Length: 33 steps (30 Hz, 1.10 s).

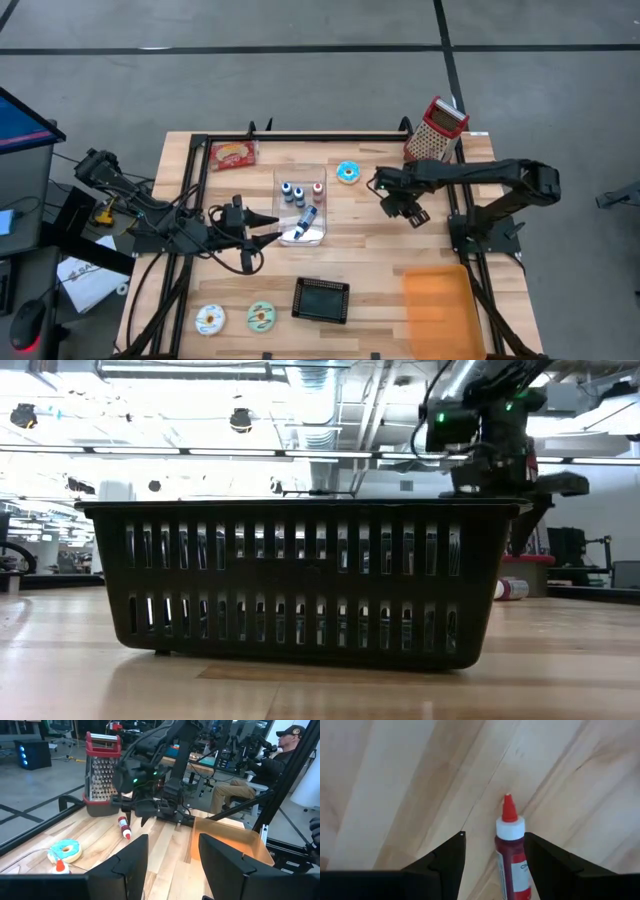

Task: Pick & Place Food Item
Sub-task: Put the red food coloring bottle into the transparent bin

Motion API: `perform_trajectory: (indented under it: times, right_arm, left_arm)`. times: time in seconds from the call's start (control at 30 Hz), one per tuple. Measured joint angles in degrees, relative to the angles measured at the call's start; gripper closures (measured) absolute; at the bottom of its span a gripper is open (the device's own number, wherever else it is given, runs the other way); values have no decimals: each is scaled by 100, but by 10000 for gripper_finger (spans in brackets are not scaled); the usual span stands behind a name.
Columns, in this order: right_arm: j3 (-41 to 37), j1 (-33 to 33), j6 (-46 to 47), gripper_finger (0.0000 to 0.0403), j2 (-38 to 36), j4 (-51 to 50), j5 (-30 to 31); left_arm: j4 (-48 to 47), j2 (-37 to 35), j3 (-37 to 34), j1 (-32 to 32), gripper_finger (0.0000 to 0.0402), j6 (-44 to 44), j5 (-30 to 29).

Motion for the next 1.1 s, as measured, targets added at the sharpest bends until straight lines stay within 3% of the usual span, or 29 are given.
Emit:
perform_trajectory:
  times: [0.53,0.97,1.1]
  right_arm:
    - [-18,-369,-633,217,1213,572,40]
    - [-9,-632,-480,298,1494,948,13]
    - [123,-483,-358,301,1412,996,28]
  left_arm:
    - [30,0,0,42,230,-170,-26]
    - [23,0,0,42,230,-411,-17]
    - [16,0,0,42,230,-412,-84]
